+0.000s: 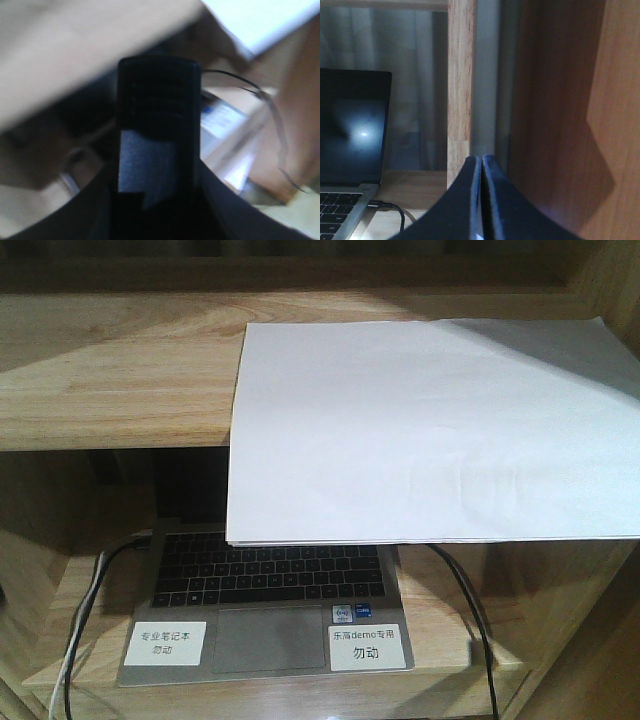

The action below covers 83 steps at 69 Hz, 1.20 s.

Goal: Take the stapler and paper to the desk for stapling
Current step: 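Withdraw the left gripper holding the stapler away from the shelf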

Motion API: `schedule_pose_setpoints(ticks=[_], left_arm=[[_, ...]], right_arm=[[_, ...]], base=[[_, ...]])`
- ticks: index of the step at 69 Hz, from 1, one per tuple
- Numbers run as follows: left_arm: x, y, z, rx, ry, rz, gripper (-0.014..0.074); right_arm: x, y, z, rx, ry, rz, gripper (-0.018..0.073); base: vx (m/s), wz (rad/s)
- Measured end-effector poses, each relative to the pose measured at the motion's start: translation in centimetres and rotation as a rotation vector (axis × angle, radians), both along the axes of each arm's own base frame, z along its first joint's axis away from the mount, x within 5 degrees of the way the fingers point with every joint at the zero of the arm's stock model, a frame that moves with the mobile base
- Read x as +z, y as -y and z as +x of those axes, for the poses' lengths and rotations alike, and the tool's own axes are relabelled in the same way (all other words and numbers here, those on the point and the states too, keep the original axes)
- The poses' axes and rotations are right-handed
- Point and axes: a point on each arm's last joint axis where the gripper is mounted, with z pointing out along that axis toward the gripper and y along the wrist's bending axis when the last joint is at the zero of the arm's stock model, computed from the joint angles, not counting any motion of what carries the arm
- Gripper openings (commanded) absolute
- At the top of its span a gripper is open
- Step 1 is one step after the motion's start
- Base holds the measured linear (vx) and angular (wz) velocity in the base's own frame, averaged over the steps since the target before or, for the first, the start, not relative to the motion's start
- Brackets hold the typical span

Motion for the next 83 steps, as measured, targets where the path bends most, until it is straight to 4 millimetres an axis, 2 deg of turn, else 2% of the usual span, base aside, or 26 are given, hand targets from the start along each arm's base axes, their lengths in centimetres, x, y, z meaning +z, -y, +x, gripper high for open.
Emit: schedule_pose_setpoints(ticks=[17, 26, 83], left_arm=[[-5.9, 0.2, -1.1, -0.069, 0.012, -0.039, -0.0006], [-7.7, 0.2, -1.0, -0.054, 0.022, -0.053, -0.0006], [-8.0, 0.2, -0.8, -0.049, 0.032, -0.062, -0.0006]], right_arm=[[0.0, 0.0, 0.0, 0.000, 0.000, 0.000, -0.0010], [0.0, 0.0, 0.0, 0.000, 0.000, 0.000, -0.0010], [0.0, 0.0, 0.0, 0.000, 0.000, 0.000, -0.0010]], base=[[0.00, 0.00], [0.00, 0.00], [0.00, 0.00]])
